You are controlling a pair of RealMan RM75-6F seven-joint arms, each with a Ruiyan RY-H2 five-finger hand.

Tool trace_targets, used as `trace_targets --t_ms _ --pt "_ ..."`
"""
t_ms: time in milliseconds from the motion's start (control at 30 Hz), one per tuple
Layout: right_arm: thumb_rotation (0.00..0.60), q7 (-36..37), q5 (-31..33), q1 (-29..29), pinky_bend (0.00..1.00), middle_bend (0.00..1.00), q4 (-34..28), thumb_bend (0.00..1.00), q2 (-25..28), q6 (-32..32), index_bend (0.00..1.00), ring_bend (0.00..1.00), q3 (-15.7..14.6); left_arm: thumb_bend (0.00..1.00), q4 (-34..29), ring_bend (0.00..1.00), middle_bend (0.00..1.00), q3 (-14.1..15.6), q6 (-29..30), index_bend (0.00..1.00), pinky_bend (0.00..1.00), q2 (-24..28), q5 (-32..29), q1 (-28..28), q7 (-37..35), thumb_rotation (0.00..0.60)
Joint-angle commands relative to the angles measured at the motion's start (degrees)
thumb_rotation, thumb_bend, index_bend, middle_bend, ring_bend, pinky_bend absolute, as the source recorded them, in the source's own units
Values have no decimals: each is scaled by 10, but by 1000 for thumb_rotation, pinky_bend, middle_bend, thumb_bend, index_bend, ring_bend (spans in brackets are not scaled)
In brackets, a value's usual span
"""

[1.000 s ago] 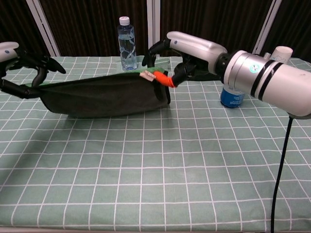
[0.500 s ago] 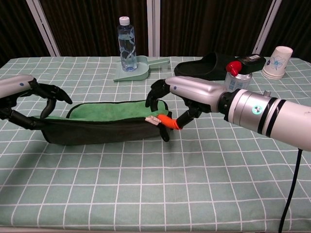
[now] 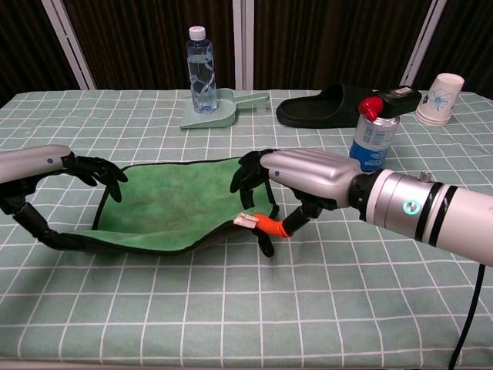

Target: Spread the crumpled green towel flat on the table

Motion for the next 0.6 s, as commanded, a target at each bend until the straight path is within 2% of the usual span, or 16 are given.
trace_targets --t_ms 33,200,333,400,467,600 --pt "464 -8 -3 -3 0 200 -3 374 1 -4 557 0 -5 91 -11 182 227 4 -4 334 196 7 2 -2 5 600" --pt "417 -24 -6 -6 0 176 -12 319 9 -15 503 0 -11 59 -26 165 181 7 -8 294 193 15 7 -4 9 600" --pt "361 -42 -3 -10 0 144 -25 204 17 -23 421 0 -14 48 -34 146 147 9 -6 259 187 20 12 -4 11 600" --pt "311 -52 1 -11 0 115 -33 90 22 -28 334 0 -14 43 -37 145 142 9 -5 257 187 21 14 -5 12 600" --pt "275 -64 5 -13 0 91 -43 21 29 -33 257 0 -13 37 -41 145 139 9 -5 256 185 22 15 -5 13 600" --pt "247 -85 10 -17 0 57 -57 0 40 -32 163 0 -10 32 -43 143 135 7 0 255 181 22 12 -3 14 600"
